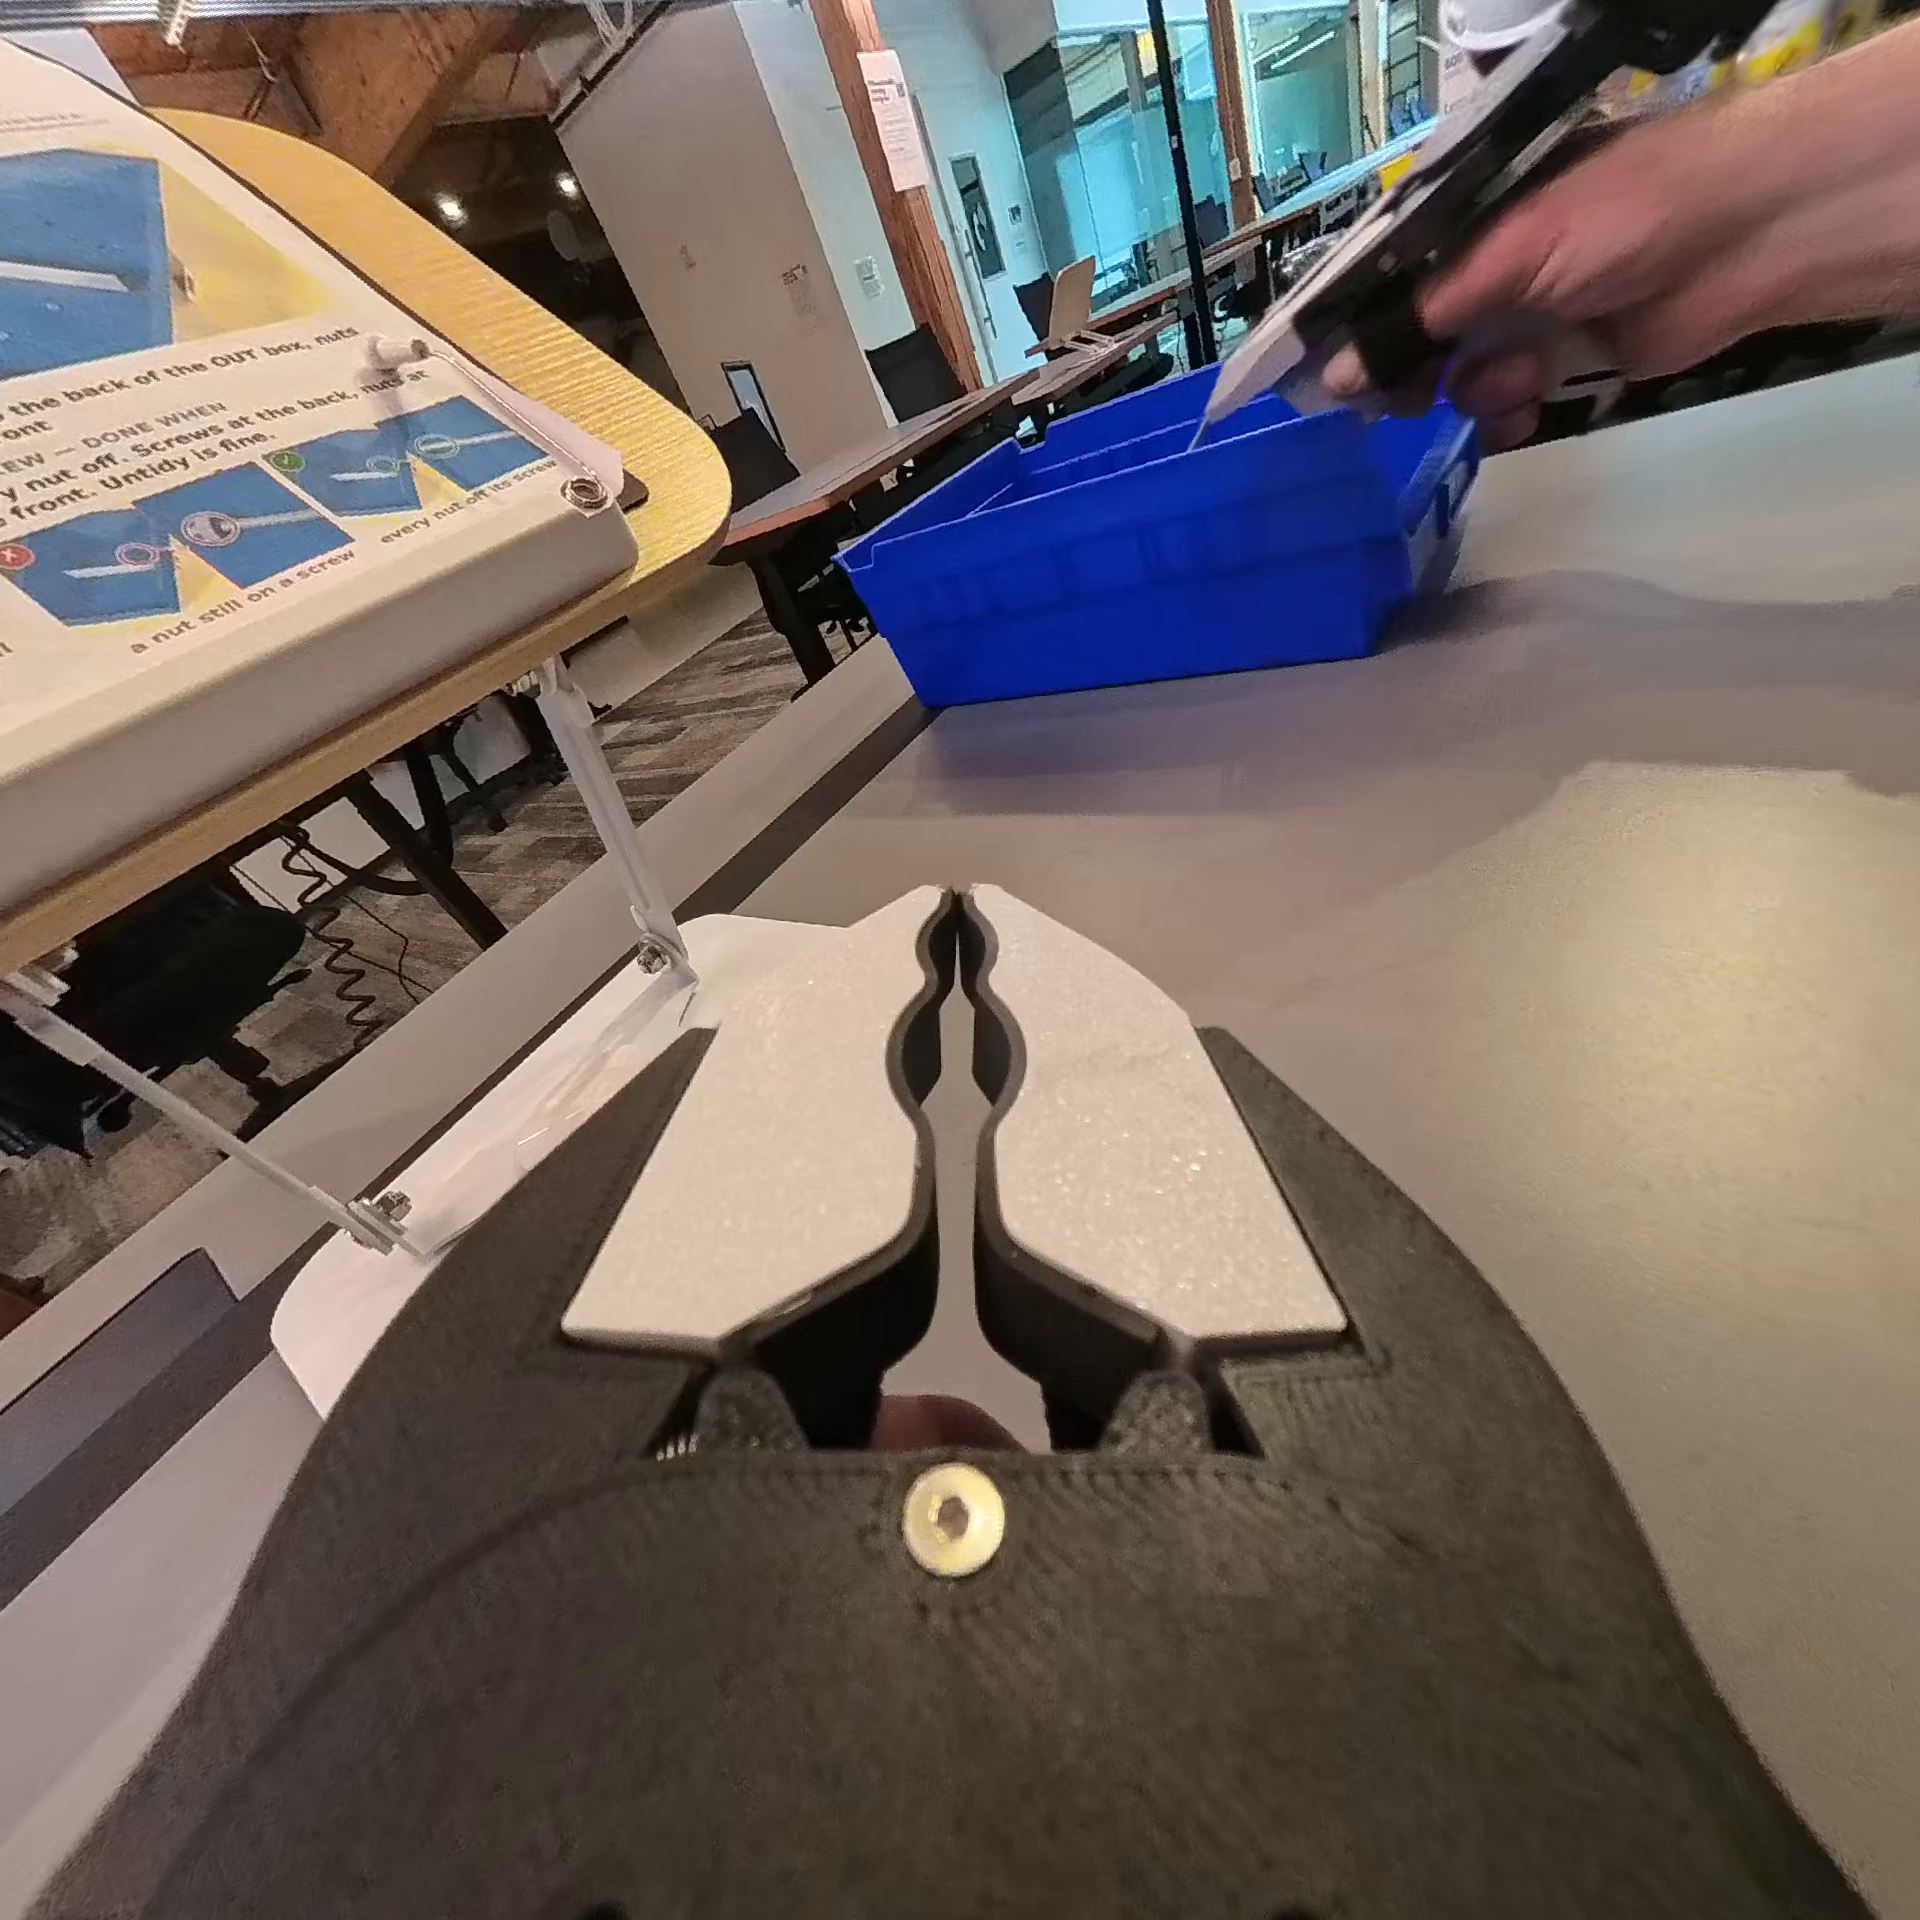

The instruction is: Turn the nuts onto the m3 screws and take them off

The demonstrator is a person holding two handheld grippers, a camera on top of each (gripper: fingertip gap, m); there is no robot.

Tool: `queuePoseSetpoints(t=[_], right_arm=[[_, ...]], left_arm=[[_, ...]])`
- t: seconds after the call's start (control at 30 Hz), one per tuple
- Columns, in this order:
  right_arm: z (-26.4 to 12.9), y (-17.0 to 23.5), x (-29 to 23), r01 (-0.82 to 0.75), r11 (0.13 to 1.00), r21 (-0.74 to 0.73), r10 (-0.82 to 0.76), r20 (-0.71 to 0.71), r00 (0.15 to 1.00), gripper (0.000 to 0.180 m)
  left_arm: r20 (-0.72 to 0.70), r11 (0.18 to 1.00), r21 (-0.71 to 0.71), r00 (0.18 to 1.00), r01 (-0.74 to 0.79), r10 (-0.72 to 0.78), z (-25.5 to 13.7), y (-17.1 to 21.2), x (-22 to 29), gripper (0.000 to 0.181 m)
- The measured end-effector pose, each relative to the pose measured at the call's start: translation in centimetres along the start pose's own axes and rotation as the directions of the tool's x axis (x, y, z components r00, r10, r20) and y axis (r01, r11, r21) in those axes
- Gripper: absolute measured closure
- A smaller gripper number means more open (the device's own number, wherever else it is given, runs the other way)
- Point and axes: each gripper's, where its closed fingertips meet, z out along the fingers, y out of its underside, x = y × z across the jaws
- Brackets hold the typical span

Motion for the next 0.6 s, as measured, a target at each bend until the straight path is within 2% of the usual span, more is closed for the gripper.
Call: queuePoseSetpoints(t=[0.27,0.5,0.6], right_arm=[[4.4,1.9,0.6,0.128,0.954,-0.271,-0.113,0.071,0.991,0.174],[6.3,3.3,0.9,0.172,0.910,-0.376,-0.135,0.121,0.983,0.175],[6.7,4.4,0.9,0.239,0.867,-0.437,-0.192,0.150,0.970,0.175]], left_arm=[[0.000,1.000,0.000,1.000,0.005,-0.005,0.1,0.0,-0.2,0.181],[-0.004,1.000,0.000,1.000,0.006,-0.006,0.1,0.0,-0.2,0.181],[-0.005,1.000,0.001,1.000,0.009,-0.009,0.1,0.0,-0.2,0.181]])
